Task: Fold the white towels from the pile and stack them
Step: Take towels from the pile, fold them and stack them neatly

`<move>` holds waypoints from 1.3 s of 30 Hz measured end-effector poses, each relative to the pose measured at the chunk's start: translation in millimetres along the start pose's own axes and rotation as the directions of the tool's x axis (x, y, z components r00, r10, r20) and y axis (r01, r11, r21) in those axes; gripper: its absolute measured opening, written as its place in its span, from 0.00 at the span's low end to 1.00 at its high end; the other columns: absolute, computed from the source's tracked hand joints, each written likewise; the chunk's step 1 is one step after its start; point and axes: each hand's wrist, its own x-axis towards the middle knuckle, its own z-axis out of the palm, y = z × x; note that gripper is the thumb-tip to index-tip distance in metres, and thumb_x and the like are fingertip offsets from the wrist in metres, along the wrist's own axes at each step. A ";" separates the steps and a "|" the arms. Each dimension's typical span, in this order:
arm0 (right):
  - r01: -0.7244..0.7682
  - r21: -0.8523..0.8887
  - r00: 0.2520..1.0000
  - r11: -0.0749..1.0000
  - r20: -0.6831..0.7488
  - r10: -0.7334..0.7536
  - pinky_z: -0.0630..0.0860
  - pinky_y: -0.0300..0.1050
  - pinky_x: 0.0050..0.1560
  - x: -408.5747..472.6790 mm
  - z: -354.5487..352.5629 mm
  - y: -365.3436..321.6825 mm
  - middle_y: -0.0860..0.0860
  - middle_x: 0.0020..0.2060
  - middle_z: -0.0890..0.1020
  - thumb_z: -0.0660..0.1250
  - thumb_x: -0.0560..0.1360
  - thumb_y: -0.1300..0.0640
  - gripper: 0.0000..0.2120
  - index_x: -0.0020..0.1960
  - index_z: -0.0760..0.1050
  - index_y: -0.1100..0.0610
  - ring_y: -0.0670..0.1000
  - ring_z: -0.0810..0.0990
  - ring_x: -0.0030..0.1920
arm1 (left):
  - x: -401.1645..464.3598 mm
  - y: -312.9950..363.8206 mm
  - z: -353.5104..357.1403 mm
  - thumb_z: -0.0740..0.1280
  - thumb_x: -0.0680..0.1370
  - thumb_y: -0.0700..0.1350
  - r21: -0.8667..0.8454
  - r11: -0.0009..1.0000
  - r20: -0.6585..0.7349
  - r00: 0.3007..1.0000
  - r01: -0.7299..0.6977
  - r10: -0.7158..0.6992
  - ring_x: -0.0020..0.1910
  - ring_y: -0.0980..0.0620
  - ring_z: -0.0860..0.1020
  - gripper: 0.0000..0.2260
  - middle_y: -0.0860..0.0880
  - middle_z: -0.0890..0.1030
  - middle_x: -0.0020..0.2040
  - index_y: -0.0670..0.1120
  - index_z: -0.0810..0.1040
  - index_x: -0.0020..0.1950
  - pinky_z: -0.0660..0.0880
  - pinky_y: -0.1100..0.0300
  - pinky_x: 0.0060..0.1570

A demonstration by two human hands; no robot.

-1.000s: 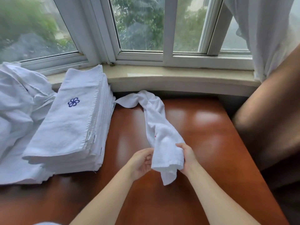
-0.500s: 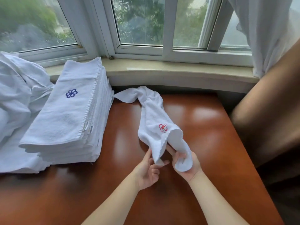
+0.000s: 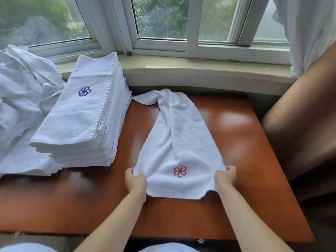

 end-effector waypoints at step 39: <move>0.721 -0.126 0.550 0.681 0.701 -0.453 0.74 0.46 0.44 -24.0 27.5 11.4 0.49 0.40 0.83 0.60 0.74 0.58 0.10 0.39 0.79 0.57 0.53 0.78 0.44 | 13.3 10.2 2.9 0.57 0.69 0.44 0.411 0.665 0.682 0.694 -0.624 0.230 0.36 0.50 0.71 0.08 0.54 0.73 0.34 0.51 0.75 0.37 0.64 0.57 0.36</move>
